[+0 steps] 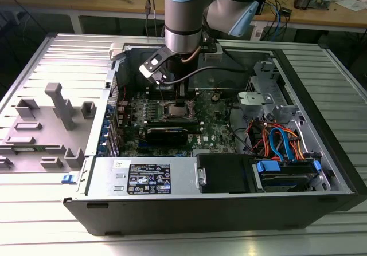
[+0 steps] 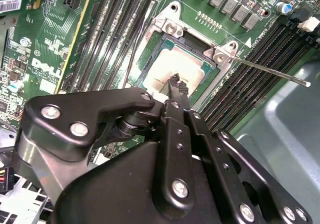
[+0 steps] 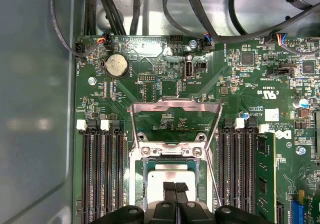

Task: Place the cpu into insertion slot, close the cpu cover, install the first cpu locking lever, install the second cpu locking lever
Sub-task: 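Place the cpu into insertion slot, then close the cpu cover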

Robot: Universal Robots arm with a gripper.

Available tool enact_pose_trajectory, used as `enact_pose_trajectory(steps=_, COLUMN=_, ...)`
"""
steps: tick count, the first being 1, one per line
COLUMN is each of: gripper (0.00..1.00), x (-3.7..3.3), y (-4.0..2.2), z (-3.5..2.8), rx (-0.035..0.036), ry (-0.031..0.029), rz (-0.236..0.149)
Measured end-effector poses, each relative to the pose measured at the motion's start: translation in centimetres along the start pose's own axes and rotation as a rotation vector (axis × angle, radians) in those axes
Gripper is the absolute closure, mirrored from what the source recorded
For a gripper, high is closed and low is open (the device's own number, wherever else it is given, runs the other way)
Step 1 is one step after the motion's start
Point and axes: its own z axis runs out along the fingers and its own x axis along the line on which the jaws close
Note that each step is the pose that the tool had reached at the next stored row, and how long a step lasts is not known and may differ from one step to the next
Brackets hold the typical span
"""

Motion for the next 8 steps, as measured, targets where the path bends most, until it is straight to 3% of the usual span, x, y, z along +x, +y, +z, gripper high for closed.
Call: enact_pose_trajectory(steps=8, gripper=0.89, x=0.00, y=0.00, z=0.00, rx=0.0003, ry=0.0000, rz=0.000)
